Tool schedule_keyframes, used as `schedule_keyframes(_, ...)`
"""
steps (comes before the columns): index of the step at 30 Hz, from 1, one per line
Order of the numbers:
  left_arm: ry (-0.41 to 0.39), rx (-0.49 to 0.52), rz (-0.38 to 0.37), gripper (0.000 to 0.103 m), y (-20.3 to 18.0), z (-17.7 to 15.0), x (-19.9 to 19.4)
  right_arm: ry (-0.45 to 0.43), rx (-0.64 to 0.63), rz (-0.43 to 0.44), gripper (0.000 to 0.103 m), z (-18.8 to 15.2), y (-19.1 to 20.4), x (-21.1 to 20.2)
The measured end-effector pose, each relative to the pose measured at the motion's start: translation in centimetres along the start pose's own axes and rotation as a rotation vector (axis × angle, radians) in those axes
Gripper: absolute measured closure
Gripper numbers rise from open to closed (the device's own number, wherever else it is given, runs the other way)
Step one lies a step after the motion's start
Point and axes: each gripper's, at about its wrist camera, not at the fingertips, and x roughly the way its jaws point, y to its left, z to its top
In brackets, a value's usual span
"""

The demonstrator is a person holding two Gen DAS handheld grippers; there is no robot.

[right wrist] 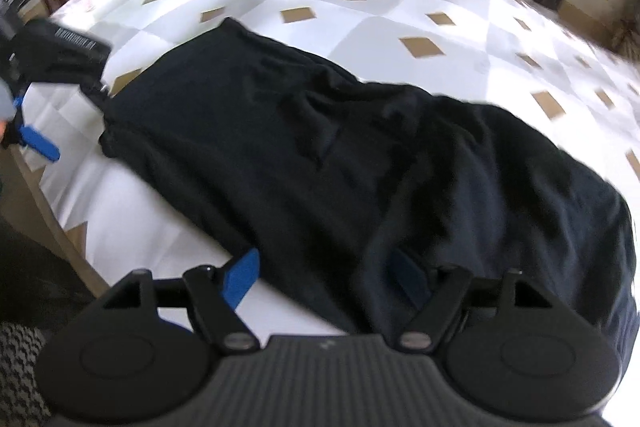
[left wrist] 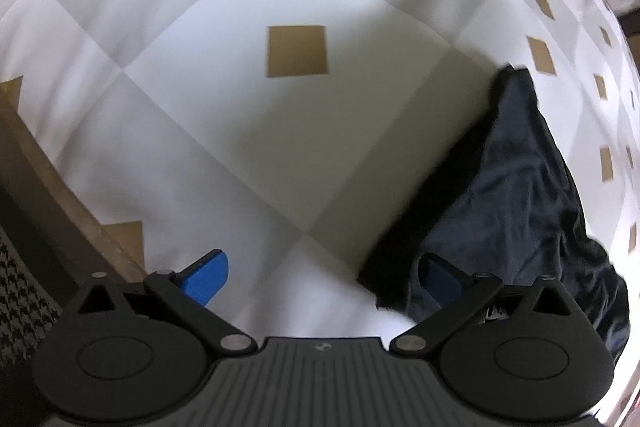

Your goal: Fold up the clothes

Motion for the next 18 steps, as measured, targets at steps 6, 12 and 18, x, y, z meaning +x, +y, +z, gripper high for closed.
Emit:
schedule_keyframes(6,-0.086,0.059,0.012,0.001,-1.1,-2.0,-0.8,-0.051,0.148,-0.026,0.030,-0.6,-3.8,-1.3)
schedule_keyframes(12,-0.184,0.211,0.031,0.001,-4.0,-3.3,-1.9,-0.098,0.365,-0.107,0.029,-0.8,-8.4,-1.7)
schedule_keyframes(18,-0.228,0.379,0.034,0.001,-7.0,-5.1,-2.5,-0.109,0.529,-0.211,0.029,-1.6,-12.1,-1.4)
